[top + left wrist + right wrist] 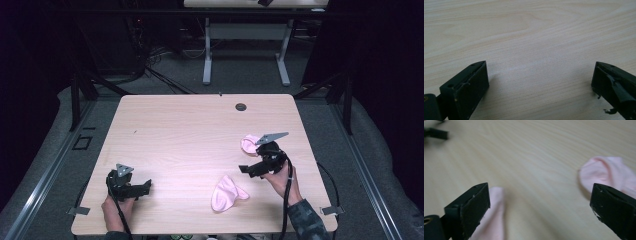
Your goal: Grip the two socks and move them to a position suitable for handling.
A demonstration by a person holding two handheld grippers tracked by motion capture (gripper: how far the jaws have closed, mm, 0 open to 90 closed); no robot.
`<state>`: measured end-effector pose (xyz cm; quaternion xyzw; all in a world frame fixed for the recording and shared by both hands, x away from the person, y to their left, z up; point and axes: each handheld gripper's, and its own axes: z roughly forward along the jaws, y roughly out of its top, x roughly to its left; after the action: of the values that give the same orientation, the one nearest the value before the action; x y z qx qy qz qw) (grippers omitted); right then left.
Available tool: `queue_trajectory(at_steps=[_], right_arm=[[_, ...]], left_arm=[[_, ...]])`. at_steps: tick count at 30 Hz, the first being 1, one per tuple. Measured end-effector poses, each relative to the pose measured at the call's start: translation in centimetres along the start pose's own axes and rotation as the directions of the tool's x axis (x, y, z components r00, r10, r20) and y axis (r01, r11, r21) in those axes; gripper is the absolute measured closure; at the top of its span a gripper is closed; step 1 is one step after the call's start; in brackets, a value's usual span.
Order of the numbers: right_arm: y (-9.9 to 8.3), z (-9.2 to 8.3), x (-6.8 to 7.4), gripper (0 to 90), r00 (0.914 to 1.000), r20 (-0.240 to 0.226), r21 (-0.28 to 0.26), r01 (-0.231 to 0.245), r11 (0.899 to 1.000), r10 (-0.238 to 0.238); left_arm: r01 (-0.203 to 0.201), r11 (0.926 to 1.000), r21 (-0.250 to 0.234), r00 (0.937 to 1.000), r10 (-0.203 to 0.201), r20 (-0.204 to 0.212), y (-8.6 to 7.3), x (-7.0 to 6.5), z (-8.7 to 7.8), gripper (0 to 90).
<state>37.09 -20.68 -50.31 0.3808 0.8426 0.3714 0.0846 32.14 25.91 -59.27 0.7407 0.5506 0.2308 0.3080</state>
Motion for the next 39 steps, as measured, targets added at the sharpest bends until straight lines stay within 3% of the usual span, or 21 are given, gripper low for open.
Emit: queue_trajectory(at_steps=[4, 7, 8, 10, 12, 15, 20, 25, 28, 30, 31, 34, 39], right_arm=[[0.6, 1.9, -3.3, 4.3, 0.9933, 0.100, 0.022, -0.060, 0.998, 0.058], [1.0, 3.7, -5.8, 6.1, 0.9853, 0.135, 0.045, -0.111, 0.993, 0.104], [1.2, 4.5, -6.6, 8.7, 0.9797, 0.167, 0.051, -0.121, 0.991, 0.111], [1.4, 5.4, -7.8, 13.1, 0.9745, 0.175, 0.063, -0.154, 0.986, 0.141], [1.5, 6.1, -8.2, 17.6, 0.9655, 0.213, 0.055, -0.165, 0.985, 0.149], [1.5, 7.1, -9.0, 26.9, 0.9588, 0.231, 0.093, -0.191, 0.977, 0.166], [1.1, 7.6, -8.7, 47.1, 0.9525, 0.266, 0.112, -0.184, 0.977, 0.149], [0.7, 7.4, -9.0, 74.6, 0.9581, 0.237, 0.087, -0.186, 0.979, 0.161], [0.4, 7.4, -9.4, 80.4, 0.9599, 0.208, 0.060, -0.204, 0.977, 0.188], [0.4, 7.3, -9.3, 82.0, 0.9547, 0.212, 0.045, -0.223, 0.974, 0.209], [0.5, 6.9, -9.1, 82.3, 0.9599, 0.187, 0.040, -0.220, 0.975, 0.209], [0.7, 6.1, -8.6, 82.3, 0.9637, 0.155, 0.012, -0.222, 0.975, 0.217], [2.6, 3.6, -3.8, 82.2, 0.9917, 0.033, -0.053, -0.123, 0.991, 0.125]], left_arm=[[0.000, 1.0000, 0.000, 1.0000, 0.000, 0.000, 0.0, 0.0, 0.0, 0.7], [-0.002, 1.0000, -0.001, 1.0000, 0.002, 0.002, 0.0, 0.0, 0.0, 0.7], [-0.002, 1.0000, -0.001, 1.0000, 0.002, 0.003, 0.0, 0.0, 0.0, 0.8], [-0.003, 1.0000, -0.001, 1.0000, 0.003, 0.003, 0.0, 0.0, 0.0, 0.9], [-0.003, 1.0000, -0.001, 1.0000, 0.003, 0.003, 0.0, 0.0, 0.0, 0.9], [-0.003, 1.0000, -0.002, 1.0000, 0.003, 0.003, 0.0, 0.0, 0.0, 0.9], [-0.003, 1.0000, -0.002, 1.0000, 0.003, 0.003, 0.0, 0.0, 0.0, 1.0], [-0.004, 1.0000, -0.002, 1.0000, 0.004, 0.004, 0.0, 0.0, 0.0, 1.1], [-0.004, 1.0000, -0.002, 1.0000, 0.004, 0.004, 0.0, 0.0, 0.0, 1.1], [-0.004, 1.0000, -0.002, 1.0000, 0.004, 0.004, 0.0, 0.0, 0.0, 1.1], [-0.003, 1.0000, -0.002, 1.0000, 0.003, 0.004, 0.0, 0.0, 0.0, 1.1], [-0.004, 1.0000, -0.002, 1.0000, 0.004, 0.004, 0.0, 0.0, 0.0, 1.1], [-0.004, 1.0000, -0.002, 1.0000, 0.004, 0.004, 0.0, 0.0, 0.0, 1.1]])
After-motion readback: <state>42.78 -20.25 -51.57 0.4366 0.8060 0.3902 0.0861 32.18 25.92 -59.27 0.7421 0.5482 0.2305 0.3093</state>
